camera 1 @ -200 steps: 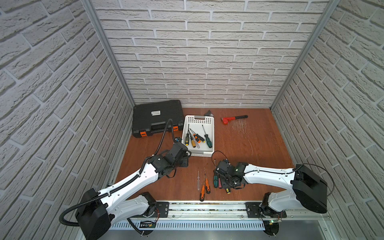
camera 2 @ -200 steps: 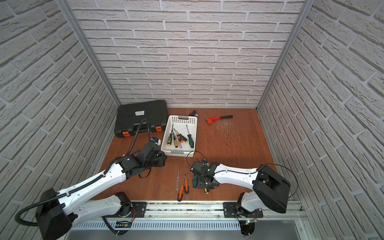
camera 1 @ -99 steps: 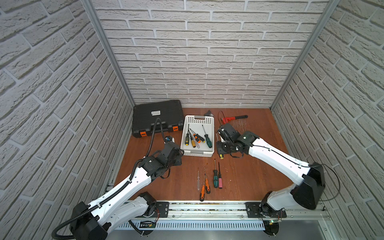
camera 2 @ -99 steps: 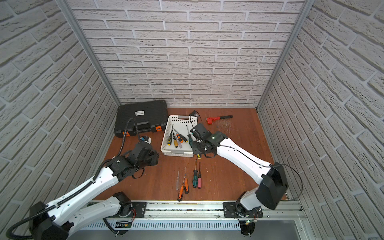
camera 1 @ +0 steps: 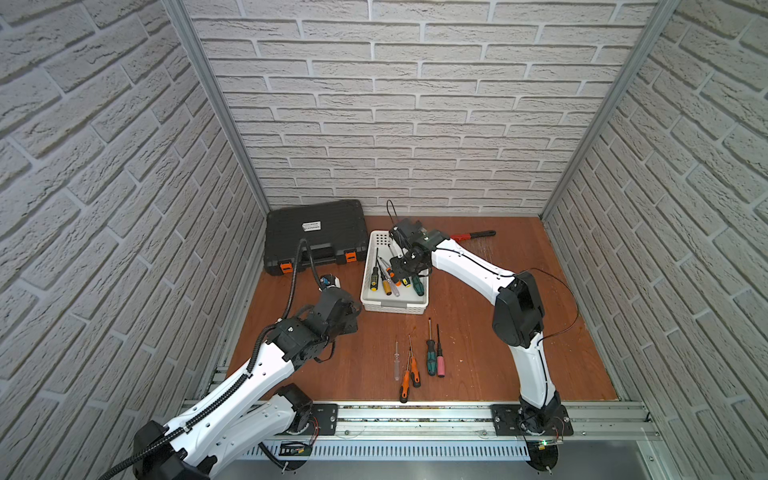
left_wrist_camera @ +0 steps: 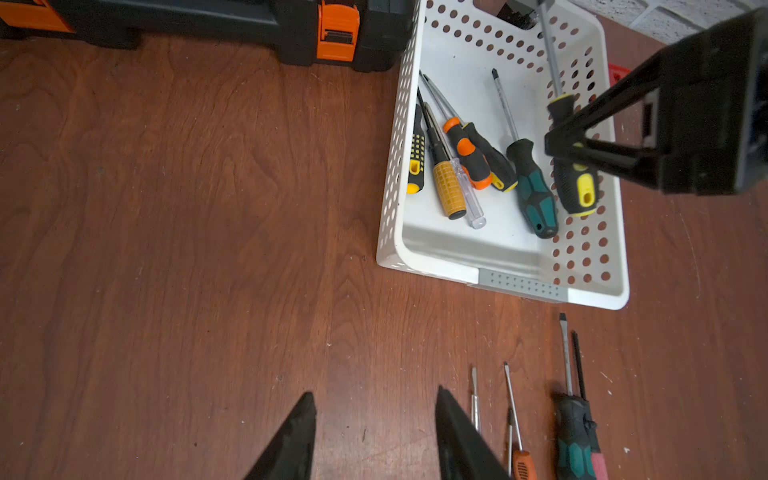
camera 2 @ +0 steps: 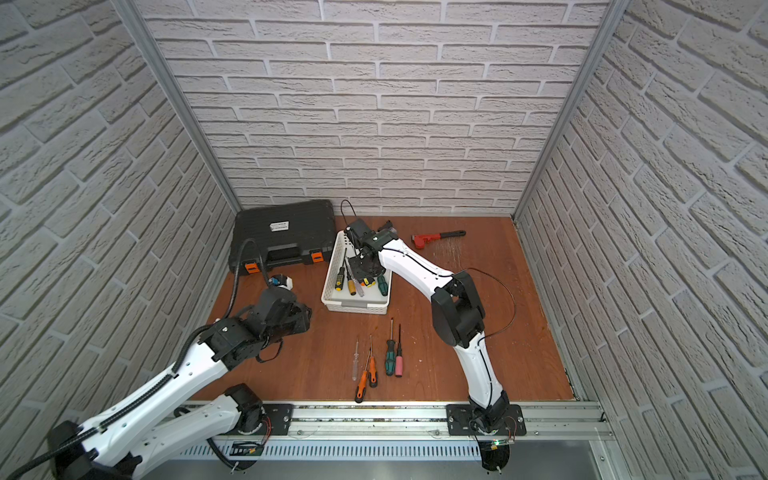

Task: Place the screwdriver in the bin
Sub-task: 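Carry the black-yellow screwdriver with the right gripper into the bin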

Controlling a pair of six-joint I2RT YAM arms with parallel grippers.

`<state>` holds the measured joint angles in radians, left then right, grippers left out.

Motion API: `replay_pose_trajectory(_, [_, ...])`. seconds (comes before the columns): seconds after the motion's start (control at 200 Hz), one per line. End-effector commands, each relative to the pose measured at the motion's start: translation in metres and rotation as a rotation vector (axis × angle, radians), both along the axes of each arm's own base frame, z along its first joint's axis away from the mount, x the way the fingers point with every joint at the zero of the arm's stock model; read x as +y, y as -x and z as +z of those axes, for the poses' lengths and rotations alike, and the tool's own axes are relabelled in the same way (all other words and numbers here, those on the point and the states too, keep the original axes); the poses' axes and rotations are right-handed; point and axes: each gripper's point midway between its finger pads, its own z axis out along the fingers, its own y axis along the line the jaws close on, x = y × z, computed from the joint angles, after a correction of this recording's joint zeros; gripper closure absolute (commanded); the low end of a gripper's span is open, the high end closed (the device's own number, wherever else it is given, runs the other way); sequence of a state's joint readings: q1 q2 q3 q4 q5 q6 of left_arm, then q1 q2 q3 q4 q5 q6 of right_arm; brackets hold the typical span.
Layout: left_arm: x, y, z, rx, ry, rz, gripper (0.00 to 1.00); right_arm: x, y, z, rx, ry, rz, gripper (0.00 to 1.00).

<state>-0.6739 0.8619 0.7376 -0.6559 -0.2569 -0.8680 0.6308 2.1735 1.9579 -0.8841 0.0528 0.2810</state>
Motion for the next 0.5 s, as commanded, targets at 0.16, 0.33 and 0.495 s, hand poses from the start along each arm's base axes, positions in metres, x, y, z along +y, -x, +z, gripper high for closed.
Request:
replay_pose_trajectory(0.16, [0.007, 0.000, -0.008, 0.003, 0.004, 0.041, 0.52, -0.019, -0.010, -0.016, 0.003, 0.058, -0.030, 0.94])
replay_pose_trajectory(0.33, [0.006, 0.000, -0.009, 0.007, 0.006, 0.047, 0.52, -0.017, -0.005, -0.027, 0.036, 0.042, -0.041, 0.94])
replay_pose_trajectory(0.495, [0.006, -0.001, -0.009, 0.009, 0.009, 0.052, 0.52, -0.017, -0.002, -0.040, 0.076, 0.038, -0.039, 0.94])
